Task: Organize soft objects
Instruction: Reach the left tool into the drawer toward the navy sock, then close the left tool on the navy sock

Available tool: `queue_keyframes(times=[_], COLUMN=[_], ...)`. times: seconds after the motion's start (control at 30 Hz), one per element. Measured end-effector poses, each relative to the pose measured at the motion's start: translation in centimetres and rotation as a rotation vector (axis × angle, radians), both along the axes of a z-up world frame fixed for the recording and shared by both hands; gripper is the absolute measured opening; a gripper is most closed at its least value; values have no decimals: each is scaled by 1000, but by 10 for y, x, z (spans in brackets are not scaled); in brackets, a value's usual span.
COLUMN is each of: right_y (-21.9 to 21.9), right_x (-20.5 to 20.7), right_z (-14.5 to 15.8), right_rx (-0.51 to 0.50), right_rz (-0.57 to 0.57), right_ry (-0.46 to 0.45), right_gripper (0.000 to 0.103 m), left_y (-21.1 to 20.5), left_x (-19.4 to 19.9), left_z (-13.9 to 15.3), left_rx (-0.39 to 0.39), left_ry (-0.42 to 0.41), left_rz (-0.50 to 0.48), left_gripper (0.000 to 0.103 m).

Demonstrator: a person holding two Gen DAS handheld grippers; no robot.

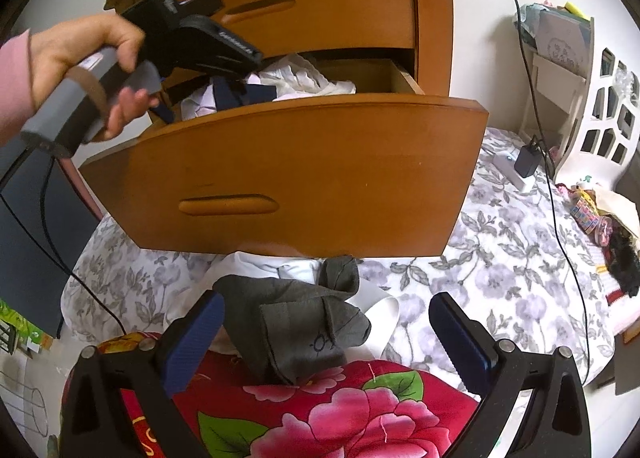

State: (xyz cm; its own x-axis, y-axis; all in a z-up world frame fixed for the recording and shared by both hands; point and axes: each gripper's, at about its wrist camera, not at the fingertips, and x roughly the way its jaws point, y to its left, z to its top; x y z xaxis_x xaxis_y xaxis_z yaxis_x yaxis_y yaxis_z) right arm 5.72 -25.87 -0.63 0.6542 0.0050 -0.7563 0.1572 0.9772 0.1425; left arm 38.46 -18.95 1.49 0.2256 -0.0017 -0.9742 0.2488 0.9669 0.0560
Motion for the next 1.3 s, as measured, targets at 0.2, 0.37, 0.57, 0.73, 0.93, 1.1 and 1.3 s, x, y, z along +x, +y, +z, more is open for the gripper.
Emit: queue_keyframes(times=[0.2,0.37,0.57,0.73,0.93,1.1,1.3], right_y=[-2,-5,-10,-13,-16,-16,-17], right_x=[1,1,3,4,4,4,4], right_z=[-2,-4,-8,-10,-10,-10,-10], right_rx=[15,31,57,69,74,79,83], right_rz=[1,0,-12,-16,-24,-24,-28], right_ry=[2,2,6,11,8,10,10], right_gripper=[103,103,103,103,103,103,103], left_y=[-31,-41,-58,-66,-70,-77,-64], left_x=[5,15,22,31,41,44,44], left_z=[-14,-25,-39,-42,-46,-46,-42], left_rx=[50,76,112,139,132,130,97], left_ry=[66,110,163,173,199,198,196], left_rz=[-56,-50,-84,-86,-79,-91,-86], left_gripper=[102,102,102,97,86,84,76])
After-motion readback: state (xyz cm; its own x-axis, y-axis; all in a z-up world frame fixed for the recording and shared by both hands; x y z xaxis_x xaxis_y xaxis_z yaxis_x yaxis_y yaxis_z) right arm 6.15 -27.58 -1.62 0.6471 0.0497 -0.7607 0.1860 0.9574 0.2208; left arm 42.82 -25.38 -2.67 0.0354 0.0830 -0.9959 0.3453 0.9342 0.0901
